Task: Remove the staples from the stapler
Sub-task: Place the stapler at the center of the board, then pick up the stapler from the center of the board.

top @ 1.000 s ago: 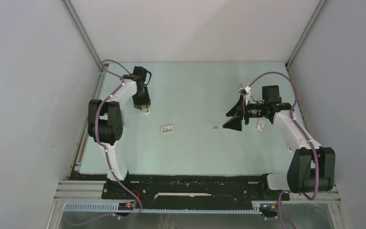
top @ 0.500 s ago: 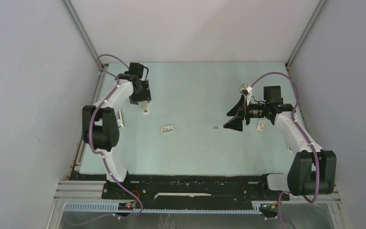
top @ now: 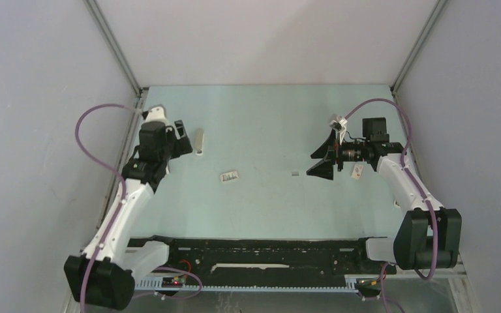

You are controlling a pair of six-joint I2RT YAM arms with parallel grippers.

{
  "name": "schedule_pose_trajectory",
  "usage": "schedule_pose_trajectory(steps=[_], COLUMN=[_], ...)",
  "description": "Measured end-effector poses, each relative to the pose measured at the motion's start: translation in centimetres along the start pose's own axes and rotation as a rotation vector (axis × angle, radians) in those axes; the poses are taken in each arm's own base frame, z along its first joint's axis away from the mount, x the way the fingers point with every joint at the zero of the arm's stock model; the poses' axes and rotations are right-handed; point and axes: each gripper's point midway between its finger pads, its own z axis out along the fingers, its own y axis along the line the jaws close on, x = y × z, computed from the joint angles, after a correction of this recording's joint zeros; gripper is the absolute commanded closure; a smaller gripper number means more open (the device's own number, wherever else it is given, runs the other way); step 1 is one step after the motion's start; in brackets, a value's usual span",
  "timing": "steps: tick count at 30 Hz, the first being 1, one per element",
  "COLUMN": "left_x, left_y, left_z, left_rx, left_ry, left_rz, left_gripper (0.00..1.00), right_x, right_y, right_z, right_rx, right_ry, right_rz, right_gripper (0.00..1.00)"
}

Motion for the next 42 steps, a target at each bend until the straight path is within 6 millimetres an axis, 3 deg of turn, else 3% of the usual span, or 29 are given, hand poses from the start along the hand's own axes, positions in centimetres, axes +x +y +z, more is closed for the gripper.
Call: schedule_pose_trajectory(steps=[2, 10, 18, 42], left_x=[0.8, 3.4, 5.8, 6.8], left_y=[0.6, 2.5, 3.0, 3.4], left_z=[-0.7, -2.3, -1.5, 0.3], left_rx=[-0.009, -0.04, -0.047, -0.026], left_ry=[-0.022, -0.089, -0.068, -0.021], left_rz=[-0.004, -0.063, -0.138, -0.279], left_gripper=[0.0, 0.0, 0.0, 0.0], right_x=[0.0, 0.0, 0.3, 0.2], right_y=[0.1, 0.1, 0.2, 0.0], right_z=[0.0, -0.1, -0.1, 0.0], right_rx=[-0.004, -0.004, -0.009, -0.005], right_ry=[-0.002, -0.006, -0.004, -0.011], right_rz=[0.001, 0.006, 0.016, 0.028], right_gripper=[0.0, 0.0, 0.0, 0.0])
